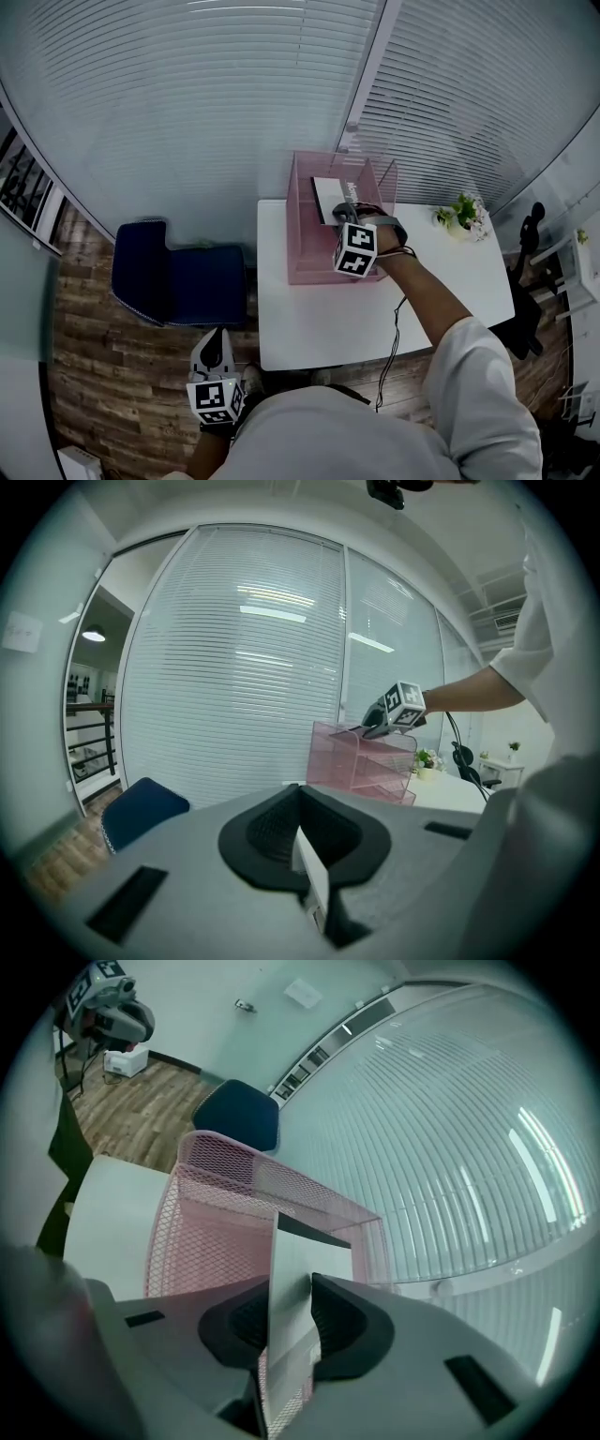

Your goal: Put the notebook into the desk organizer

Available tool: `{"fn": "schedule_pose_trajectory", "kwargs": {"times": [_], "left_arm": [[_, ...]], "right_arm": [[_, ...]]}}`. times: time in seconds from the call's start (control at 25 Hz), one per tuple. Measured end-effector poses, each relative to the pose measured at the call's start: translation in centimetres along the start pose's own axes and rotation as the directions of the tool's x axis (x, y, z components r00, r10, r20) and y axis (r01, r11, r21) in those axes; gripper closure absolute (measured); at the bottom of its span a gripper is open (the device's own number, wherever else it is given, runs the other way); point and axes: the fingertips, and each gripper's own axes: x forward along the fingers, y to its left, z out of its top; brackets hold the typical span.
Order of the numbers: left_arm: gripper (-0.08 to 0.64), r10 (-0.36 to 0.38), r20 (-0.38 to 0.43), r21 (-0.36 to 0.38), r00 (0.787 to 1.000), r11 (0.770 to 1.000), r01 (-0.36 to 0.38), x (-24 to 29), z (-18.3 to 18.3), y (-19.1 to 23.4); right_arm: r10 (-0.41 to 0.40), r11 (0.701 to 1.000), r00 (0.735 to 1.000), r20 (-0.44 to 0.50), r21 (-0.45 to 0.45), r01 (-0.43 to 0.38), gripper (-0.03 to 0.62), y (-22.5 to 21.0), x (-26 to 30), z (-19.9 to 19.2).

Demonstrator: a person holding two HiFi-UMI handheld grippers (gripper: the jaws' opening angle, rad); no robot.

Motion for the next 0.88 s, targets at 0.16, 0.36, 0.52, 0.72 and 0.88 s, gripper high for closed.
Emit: {"fn": "schedule_pose_trajectory", "kwargs": {"times": [0.16, 0.36, 0.52, 0.72, 0.88], "left_arm": [[0.552, -0.008, 0.002, -0.003, 1.000, 1.000, 0.008, 0.3, 0.1, -0.2], [0.552, -0.012, 0.002, -0.002, 1.000, 1.000, 0.012, 0.3, 0.0, 0.0], [0.552, -0.010, 0.002, -0.004, 1.000, 1.000, 0.010, 0.3, 0.1, 0.0], [0.552, -0.007, 0.001, -0.008, 1.000, 1.000, 0.007, 0.3, 0.1, 0.1], [0.552, -0.005, 0.000, -0.006, 1.000, 1.000, 0.005, 0.2, 0.1, 0.1]], "right_arm": [[0.094, 0.996, 0.995, -0.010, 0.002, -0.094, 0.425, 1.1, 0.1, -0.1], [0.241, 0.970, 0.970, -0.002, 0.006, -0.241, 0.357, 2.4, -0.1, 0.0], [0.340, 0.940, 0.940, 0.024, 0.038, -0.340, 0.319, 2.8, -0.4, 0.3], [0.432, 0.897, 0.900, 0.059, 0.077, -0.435, 0.278, 3.1, -0.9, 0.3], [0.431, 0.889, 0.897, 0.101, 0.120, -0.441, 0.278, 2.3, -1.5, 0.6]]}}
